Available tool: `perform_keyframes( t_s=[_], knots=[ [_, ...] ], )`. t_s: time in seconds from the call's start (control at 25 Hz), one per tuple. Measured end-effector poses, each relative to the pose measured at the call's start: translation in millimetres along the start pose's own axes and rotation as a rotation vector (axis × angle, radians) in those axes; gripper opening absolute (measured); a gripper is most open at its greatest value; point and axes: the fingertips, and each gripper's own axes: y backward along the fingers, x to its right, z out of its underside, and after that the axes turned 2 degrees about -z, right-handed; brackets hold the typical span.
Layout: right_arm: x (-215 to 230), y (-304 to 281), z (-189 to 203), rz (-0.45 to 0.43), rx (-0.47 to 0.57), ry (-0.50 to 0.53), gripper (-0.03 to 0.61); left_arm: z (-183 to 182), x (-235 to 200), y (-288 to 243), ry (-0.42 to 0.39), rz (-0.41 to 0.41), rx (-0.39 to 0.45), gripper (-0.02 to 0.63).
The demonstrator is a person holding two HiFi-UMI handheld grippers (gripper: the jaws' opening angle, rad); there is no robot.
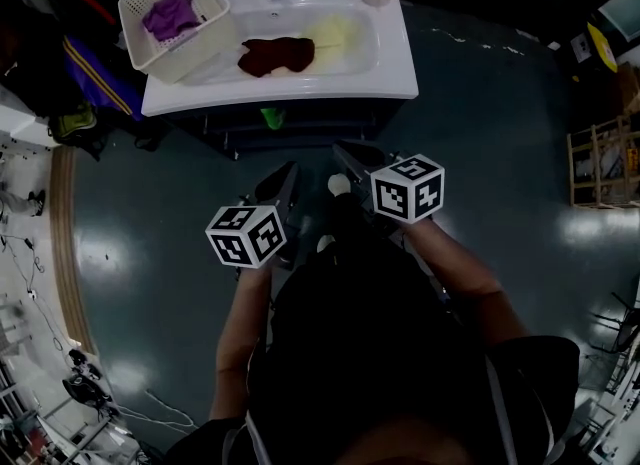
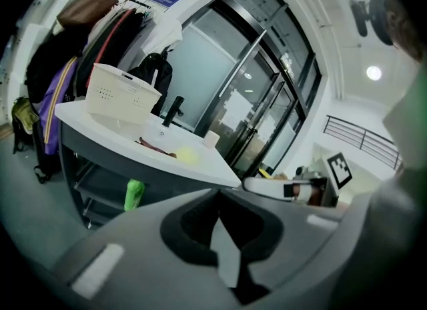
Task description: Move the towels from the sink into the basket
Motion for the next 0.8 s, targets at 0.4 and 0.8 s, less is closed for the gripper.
perform_keyframes(
  t_s=[0.4, 0.8],
  knots=[
    [35.6, -45.1, -41.3, -0.043, -0.012, 0.004, -0.002, -37.9, -33.2, -40.5, 0.019, -0.054, 0.019, 0.008],
    [64.6, -81.3, -71.4, -0.066, -0.042, 0.011, -0.002, -67.7, -57.6, -77.7, 0.033, -0.076, 0.017, 0.009]
  ],
)
